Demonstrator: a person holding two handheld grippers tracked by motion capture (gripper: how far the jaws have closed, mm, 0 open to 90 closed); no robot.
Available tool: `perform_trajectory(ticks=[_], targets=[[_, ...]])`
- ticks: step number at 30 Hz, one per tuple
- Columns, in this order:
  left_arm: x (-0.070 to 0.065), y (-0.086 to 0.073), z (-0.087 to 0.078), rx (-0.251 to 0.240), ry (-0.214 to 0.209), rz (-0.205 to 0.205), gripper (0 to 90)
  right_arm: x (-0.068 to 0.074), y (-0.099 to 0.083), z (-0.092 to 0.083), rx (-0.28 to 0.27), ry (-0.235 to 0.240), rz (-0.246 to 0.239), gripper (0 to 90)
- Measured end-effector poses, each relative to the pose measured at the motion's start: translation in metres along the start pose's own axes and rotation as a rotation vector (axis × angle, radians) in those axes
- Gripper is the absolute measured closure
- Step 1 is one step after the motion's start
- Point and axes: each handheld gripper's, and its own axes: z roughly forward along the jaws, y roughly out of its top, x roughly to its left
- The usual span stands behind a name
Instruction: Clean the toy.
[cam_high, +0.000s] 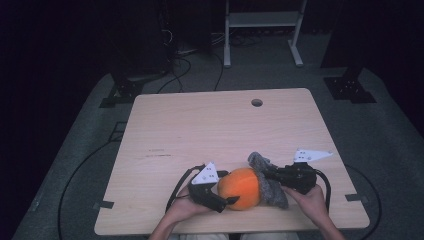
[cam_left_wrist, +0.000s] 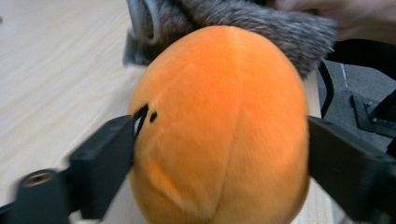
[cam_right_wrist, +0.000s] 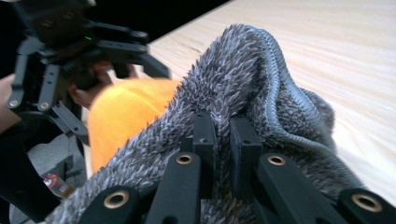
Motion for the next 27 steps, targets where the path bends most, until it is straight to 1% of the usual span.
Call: perform_trajectory(ticks=[1, 2, 3, 4, 5, 6, 7, 8, 9, 10, 11, 12, 13, 14, 15, 16, 17, 18, 20, 21, 22, 23, 25, 26, 27], targets=[[-0.001, 0.001, 0.0, -0.004, 0.002, 0.01, 20.0, -0.003, -0.002, -0.002, 0.007, -0.008, 0.013, 82.3], [-0.002, 0.001, 0.0, -0.006, 0.007, 0.019, 23.2, -0.007, -0.004, -0.005, 0.022, -0.027, 0.034, 82.3], [-0.002, 0.001, 0.0, -0.006, 0.007, 0.019, 26.9, -0.007, -0.004, -0.005, 0.022, -0.027, 0.034, 82.3], [-0.004, 0.001, -0.001, -0.014, 0.018, 0.047, 26.9, -0.009, -0.004, -0.008, 0.028, -0.041, 0.039, 82.4], [-0.006, 0.001, -0.001, -0.019, 0.026, 0.081, 32.5, -0.007, -0.002, -0.017, -0.019, -0.027, 0.059, 82.4], [-0.007, 0.001, -0.001, -0.02, 0.029, 0.101, 33.7, -0.003, 0.002, -0.02, -0.056, -0.011, 0.049, 82.4], [-0.007, 0.001, -0.001, -0.02, 0.029, 0.101, 34.9, 0.003, 0.007, -0.022, -0.086, 0.007, 0.035, 82.4], [-0.01, 0.003, 0.001, -0.023, 0.038, 0.117, 36.1, 0.01, 0.013, -0.023, -0.112, 0.033, 0.018, 82.4], [-0.01, 0.003, 0.001, -0.023, 0.038, 0.117, 36.7, 0.018, 0.017, -0.021, -0.121, 0.051, -0.007, 82.3], [-0.012, 0.005, 0.002, -0.025, 0.046, 0.14, 37.8, 0.025, 0.02, -0.018, -0.105, 0.051, -0.04, 82.3], [-0.013, 0.005, 0.002, -0.035, 0.049, 0.142, 38.3, 0.029, 0.021, -0.014, -0.085, 0.045, -0.065, 82.4], [-0.013, 0.005, 0.002, -0.035, 0.049, 0.142, 38.8, 0.031, 0.019, -0.008, -0.045, 0.035, -0.081, 82.3], [-0.014, 0.006, 0.003, -0.039, 0.054, 0.144, 39.3, 0.029, 0.015, -0.003, -0.026, 0.031, -0.073, 82.3], [-0.014, 0.006, 0.003, -0.041, 0.058, 0.145, 39.7, 0.025, 0.012, -0.002, -0.026, 0.035, -0.055, 82.3], [-0.013, 0.007, 0.002, -0.049, 0.058, 0.137, 40.3, 0.017, 0.008, -0.001, -0.035, 0.048, -0.014, 82.4], [-0.012, 0.008, 0.003, -0.055, 0.057, 0.13, 40.6, 0.01, 0.004, -0.002, -0.04, 0.044, 0.02, 82.3], [-0.012, 0.008, 0.003, -0.055, 0.057, 0.13, 40.6, 0.005, 0.001, -0.004, -0.04, 0.01, 0.041, 82.3], [-0.011, 0.009, 0.005, -0.068, 0.05, 0.125, 40.7, 0.001, -0.004, -0.006, -0.029, -0.025, 0.051, 82.4], [-0.011, 0.01, 0.006, -0.082, 0.052, 0.119, 41.0, -0.004, -0.007, -0.009, -0.026, -0.052, 0.082, 82.5], [-0.011, 0.01, 0.006, -0.091, 0.05, 0.111, 41.2, -0.004, -0.006, -0.011, -0.021, -0.073, 0.078, 82.5], [-0.011, 0.011, 0.005, -0.1, 0.052, 0.107, 41.3, -0.003, -0.004, -0.014, -0.028, -0.085, 0.07, 82.5], [-0.011, 0.012, 0.004, -0.115, 0.06, 0.108, 41.5, 0.0, -0.001, -0.017, -0.058, -0.079, 0.07, 82.5], [-0.01, 0.013, 0.002, -0.147, 0.075, 0.098, 42.0, 0.012, 0.008, -0.02, -0.141, -0.024, 0.039, 82.5], [-0.009, 0.014, -0.001, -0.166, 0.074, 0.082, 42.3, 0.016, 0.012, -0.02, -0.164, 0.0, 0.026, 82.4], [-0.008, 0.016, -0.003, -0.182, 0.076, 0.08, 42.7, 0.023, 0.016, -0.019, -0.183, 0.019, 0.004, 82.4]])
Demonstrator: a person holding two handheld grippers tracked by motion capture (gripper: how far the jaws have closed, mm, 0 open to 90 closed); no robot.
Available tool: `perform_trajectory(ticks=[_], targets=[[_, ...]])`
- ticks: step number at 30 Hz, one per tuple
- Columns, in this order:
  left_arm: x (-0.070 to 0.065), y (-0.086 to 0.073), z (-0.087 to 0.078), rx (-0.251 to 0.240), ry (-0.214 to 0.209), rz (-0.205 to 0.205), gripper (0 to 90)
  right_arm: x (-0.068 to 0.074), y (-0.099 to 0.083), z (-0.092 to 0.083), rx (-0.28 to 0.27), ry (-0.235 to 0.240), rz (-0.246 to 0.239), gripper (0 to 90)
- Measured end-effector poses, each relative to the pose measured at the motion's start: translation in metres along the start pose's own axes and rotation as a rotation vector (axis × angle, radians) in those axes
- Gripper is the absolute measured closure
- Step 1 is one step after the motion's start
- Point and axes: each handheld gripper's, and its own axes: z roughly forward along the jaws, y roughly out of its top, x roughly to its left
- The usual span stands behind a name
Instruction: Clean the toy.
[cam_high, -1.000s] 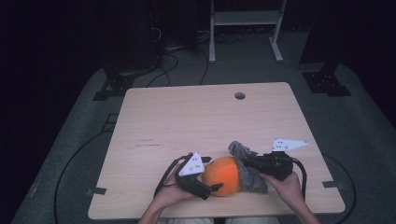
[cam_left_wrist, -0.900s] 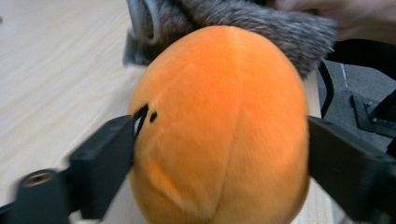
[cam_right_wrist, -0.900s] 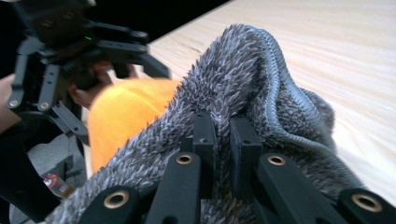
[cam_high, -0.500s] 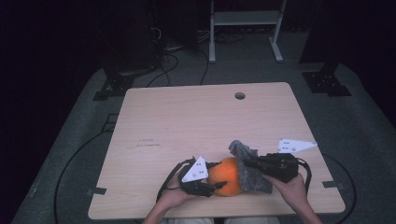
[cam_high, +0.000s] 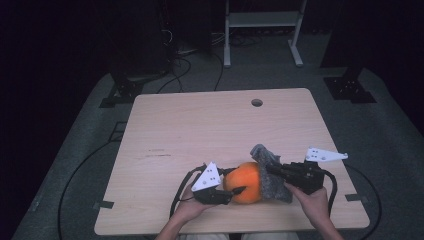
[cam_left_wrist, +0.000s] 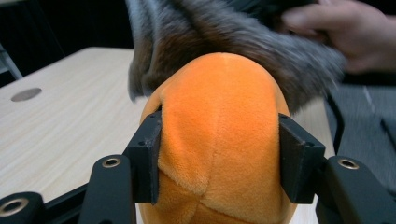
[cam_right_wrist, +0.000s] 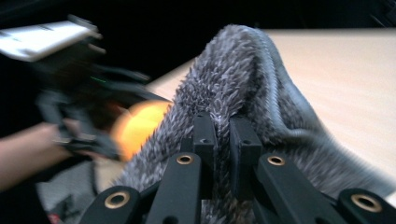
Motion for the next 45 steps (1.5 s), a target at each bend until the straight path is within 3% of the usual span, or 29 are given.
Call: perform_trajectory(ticks=[1, 4, 6, 12, 13, 15, 18, 22, 25, 27, 29, 30, 33, 35, 37, 41, 45], targets=[[0.0, 0.001, -0.001, -0.001, 0.005, 0.003, 43.0, 0.006, 0.002, 0.002, -0.013, -0.001, -0.02, 82.4], [0.001, 0.002, -0.004, 0.0, 0.012, 0.003, 43.4, 0.008, 0.001, 0.005, -0.045, 0.008, -0.003, 82.4], [0.002, 0.002, -0.004, -0.007, 0.006, -0.024, 43.7, 0.002, -0.002, 0.008, -0.026, -0.004, 0.013, 82.4], [0.007, 0.001, -0.01, 0.021, -0.001, -0.033, 43.6, -0.009, -0.017, 0.02, 0.073, -0.042, 0.053, 82.3], [0.008, 0.0, -0.01, 0.031, 0.001, -0.033, 43.6, -0.011, -0.019, 0.022, 0.096, -0.049, 0.058, 82.4], [0.007, 0.0, -0.012, 0.078, 0.014, 0.007, 43.4, -0.013, -0.02, 0.024, 0.123, -0.064, 0.06, 82.4], [0.008, 0.0, -0.014, 0.078, 0.013, -0.001, 43.0, -0.006, -0.014, 0.02, 0.089, -0.04, 0.034, 82.4], [0.01, -0.001, -0.011, 0.082, 0.004, -0.025, 42.2, 0.018, 0.001, 0.016, 0.036, 0.003, -0.048, 82.4], [0.008, -0.001, -0.008, 0.082, -0.003, -0.019, 31.2, 0.025, -0.001, 0.027, 0.085, -0.01, -0.097, 82.3], [0.011, -0.003, -0.009, 0.074, -0.024, -0.045, 20.2, 0.018, -0.009, 0.033, 0.109, -0.005, -0.066, 82.4], [0.016, -0.008, -0.011, 0.051, -0.074, -0.096, 15.1, 0.012, -0.014, 0.034, 0.1, 0.013, -0.018, 82.3], [0.016, -0.008, -0.011, 0.051, -0.074, -0.096, 14.7, 0.012, -0.014, 0.033, 0.103, 0.007, -0.021, 82.3], [0.022, -0.018, -0.012, 0.1, -0.082, -0.133, 9.7, 0.008, -0.014, 0.031, 0.104, -0.008, -0.023, 82.3], [0.024, -0.02, -0.01, 0.11, -0.087, -0.137, 11.6, 0.003, -0.016, 0.03, 0.1, -0.017, -0.009, 82.3], [0.021, -0.021, -0.007, 0.103, -0.083, -0.114, 15.6, -0.003, -0.018, 0.028, 0.104, -0.028, 0.004, 82.3], [0.018, -0.02, -0.006, 0.094, -0.055, -0.089, 32.6, -0.015, -0.024, 0.022, 0.123, -0.063, 0.029, 82.1], [0.016, -0.017, -0.006, 0.091, -0.024, -0.069, 39.3, -0.023, -0.025, 0.017, 0.144, -0.082, 0.042, 82.2]])
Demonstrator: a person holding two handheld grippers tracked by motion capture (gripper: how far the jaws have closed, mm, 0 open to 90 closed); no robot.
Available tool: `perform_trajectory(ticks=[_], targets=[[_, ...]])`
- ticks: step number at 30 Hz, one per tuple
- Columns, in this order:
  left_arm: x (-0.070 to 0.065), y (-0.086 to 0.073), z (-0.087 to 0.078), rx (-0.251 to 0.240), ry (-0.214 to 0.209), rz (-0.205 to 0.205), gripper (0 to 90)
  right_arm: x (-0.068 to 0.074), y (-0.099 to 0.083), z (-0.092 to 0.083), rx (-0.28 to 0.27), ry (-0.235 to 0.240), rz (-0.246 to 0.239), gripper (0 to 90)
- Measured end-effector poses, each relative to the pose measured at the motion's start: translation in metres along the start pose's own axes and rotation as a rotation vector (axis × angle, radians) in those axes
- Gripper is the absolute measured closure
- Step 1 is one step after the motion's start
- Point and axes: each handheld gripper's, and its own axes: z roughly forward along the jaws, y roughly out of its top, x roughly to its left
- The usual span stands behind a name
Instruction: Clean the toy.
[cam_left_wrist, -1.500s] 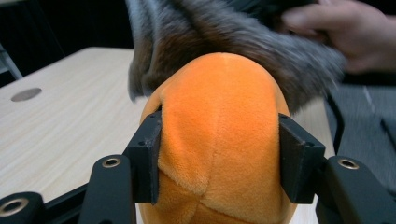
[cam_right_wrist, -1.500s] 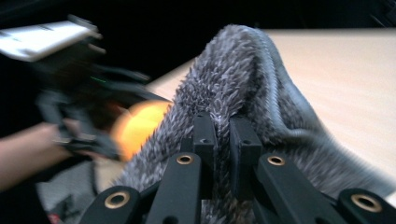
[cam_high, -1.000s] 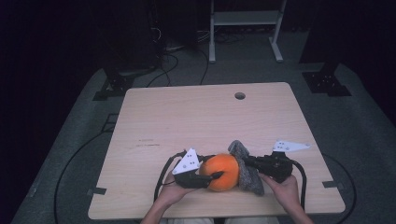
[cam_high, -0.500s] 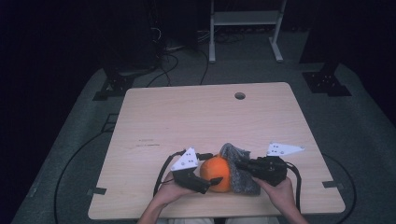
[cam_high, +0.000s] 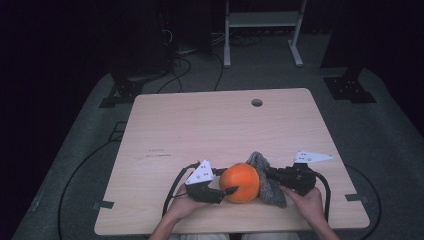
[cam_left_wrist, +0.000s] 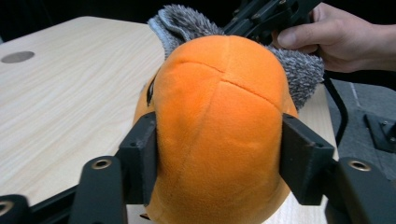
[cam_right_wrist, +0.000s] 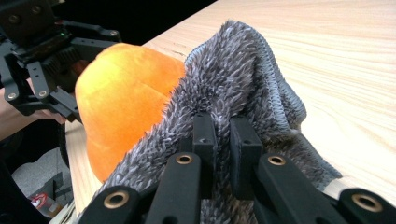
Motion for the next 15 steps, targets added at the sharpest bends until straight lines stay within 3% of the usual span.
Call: perform_trajectory(ticks=[2, 4, 5, 6, 7, 9, 10, 14, 15], targets=[[0.001, 0.003, -0.003, -0.029, 0.021, -0.016, 41.7, 0.002, 0.004, -0.005, -0.035, 0.001, -0.01, 82.3], [0.003, 0.008, -0.007, -0.037, 0.037, -0.024, 42.2, 0.01, 0.012, -0.012, -0.092, 0.044, -0.033, 82.4], [0.003, 0.008, -0.007, -0.037, 0.037, -0.024, 42.2, 0.01, 0.012, -0.012, -0.092, 0.044, -0.033, 82.4], [0.007, 0.009, -0.011, -0.039, 0.026, -0.054, 42.2, 0.022, 0.02, -0.016, -0.154, 0.086, -0.076, 82.4], [0.008, 0.01, -0.011, -0.047, 0.022, -0.067, 42.2, 0.026, 0.023, -0.016, -0.161, 0.097, -0.092, 82.4], [0.008, 0.01, -0.012, -0.046, 0.023, -0.063, 42.5, 0.032, 0.026, -0.014, -0.161, 0.11, -0.112, 82.4], [0.005, 0.011, -0.011, -0.035, 0.014, -0.055, 42.7, 0.04, 0.029, -0.005, -0.139, 0.111, -0.141, 82.4], [0.002, 0.01, -0.009, -0.001, -0.013, -0.052, 42.6, 0.039, 0.024, 0.01, -0.079, 0.075, -0.143, 82.4], [0.002, 0.01, -0.009, -0.001, -0.013, -0.052, 38.4, 0.039, 0.024, 0.01, -0.079, 0.075, -0.143, 82.4]])
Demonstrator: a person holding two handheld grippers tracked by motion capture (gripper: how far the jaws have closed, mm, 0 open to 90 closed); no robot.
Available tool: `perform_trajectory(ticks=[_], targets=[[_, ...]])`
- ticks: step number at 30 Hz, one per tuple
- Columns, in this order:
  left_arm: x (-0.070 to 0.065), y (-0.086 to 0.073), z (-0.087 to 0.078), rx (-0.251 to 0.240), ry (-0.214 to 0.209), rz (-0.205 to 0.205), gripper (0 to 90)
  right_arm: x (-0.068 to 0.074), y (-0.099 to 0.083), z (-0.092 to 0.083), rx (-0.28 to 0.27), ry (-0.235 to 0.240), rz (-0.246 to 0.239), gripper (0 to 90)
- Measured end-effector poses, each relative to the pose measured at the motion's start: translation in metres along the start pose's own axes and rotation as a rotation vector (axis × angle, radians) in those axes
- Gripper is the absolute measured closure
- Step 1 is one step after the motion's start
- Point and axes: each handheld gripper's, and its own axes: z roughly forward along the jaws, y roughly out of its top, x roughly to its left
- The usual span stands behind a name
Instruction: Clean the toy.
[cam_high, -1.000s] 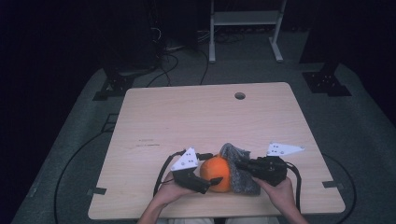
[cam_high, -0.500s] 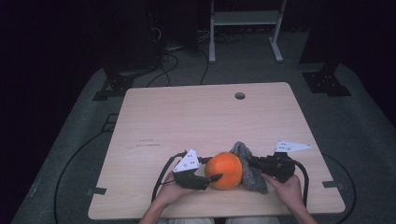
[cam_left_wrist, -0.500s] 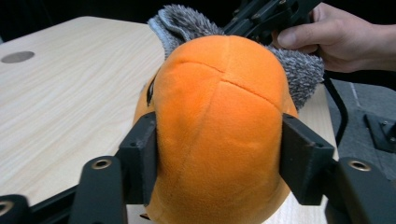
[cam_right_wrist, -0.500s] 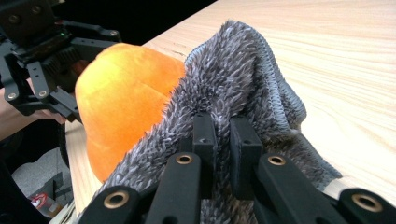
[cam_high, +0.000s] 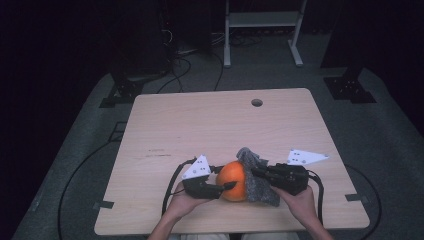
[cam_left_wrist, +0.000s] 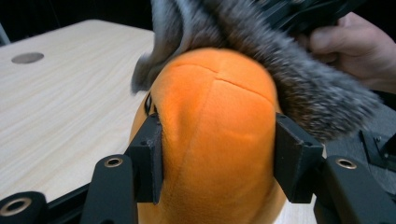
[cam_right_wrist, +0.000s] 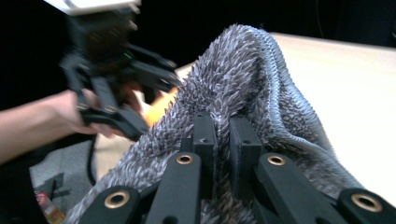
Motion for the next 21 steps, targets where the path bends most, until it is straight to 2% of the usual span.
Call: perform_trajectory(ticks=[1, 2, 4, 5, 6, 7, 11, 13, 14, 15, 17, 18, 19, 20, 21], targets=[[0.002, -0.004, 0.001, -0.022, -0.047, -0.027, 30.3, -0.006, -0.007, 0.002, 0.023, 0.011, 0.035, 82.4], [0.004, -0.006, 0.001, -0.038, -0.041, -0.027, 26.0, -0.008, -0.008, 0.002, 0.018, 0.011, 0.041, 82.3], [0.007, -0.01, 0.004, -0.032, -0.02, -0.022, 14.7, -0.009, -0.011, 0.001, 0.014, 0.011, 0.042, 82.3], [0.009, -0.011, 0.007, -0.013, -0.017, -0.043, 9.0, -0.01, -0.011, 0.001, 0.014, 0.018, 0.041, 82.2], [0.011, -0.013, 0.01, 0.001, -0.036, -0.062, 7.5, -0.009, -0.01, 0.001, 0.016, 0.022, 0.034, 82.2], [0.011, -0.013, 0.011, 0.001, -0.047, -0.064, 8.3, -0.009, -0.011, 0.002, 0.018, 0.02, 0.028, 82.2], [0.008, -0.013, 0.009, -0.004, -0.043, -0.024, 24.0, -0.016, -0.012, 0.0, 0.026, -0.009, 0.032, 82.1], [0.007, -0.012, 0.006, -0.003, -0.032, -0.018, 31.4, -0.023, -0.016, -0.002, 0.081, -0.103, 0.037, 82.0], [0.007, -0.011, 0.004, -0.012, -0.017, -0.019, 34.3, -0.026, -0.019, -0.002, 0.092, -0.115, 0.052, 82.1], [0.006, -0.01, 0.002, -0.018, -0.003, -0.022, 36.8, -0.03, -0.021, -0.004, 0.08, -0.101, 0.085, 82.2], [0.006, -0.006, -0.001, -0.018, 0.037, -0.023, 38.9, -0.028, -0.016, -0.008, 0.034, -0.092, 0.08, 82.2], [0.006, -0.006, -0.001, -0.018, 0.037, -0.023, 39.4, -0.028, -0.016, -0.008, 0.034, -0.092, 0.08, 82.2], [0.007, -0.003, -0.002, -0.005, 0.059, -0.042, 39.5, -0.015, -0.004, -0.014, -0.038, -0.055, 0.036, 82.3], [0.007, -0.003, -0.002, -0.005, 0.059, -0.042, 39.6, -0.015, -0.004, -0.014, -0.038, -0.055, 0.036, 82.3], [0.008, -0.003, -0.001, -0.009, 0.063, -0.074, 39.5, -0.001, 0.006, -0.013, -0.071, -0.011, -0.013, 82.3]])
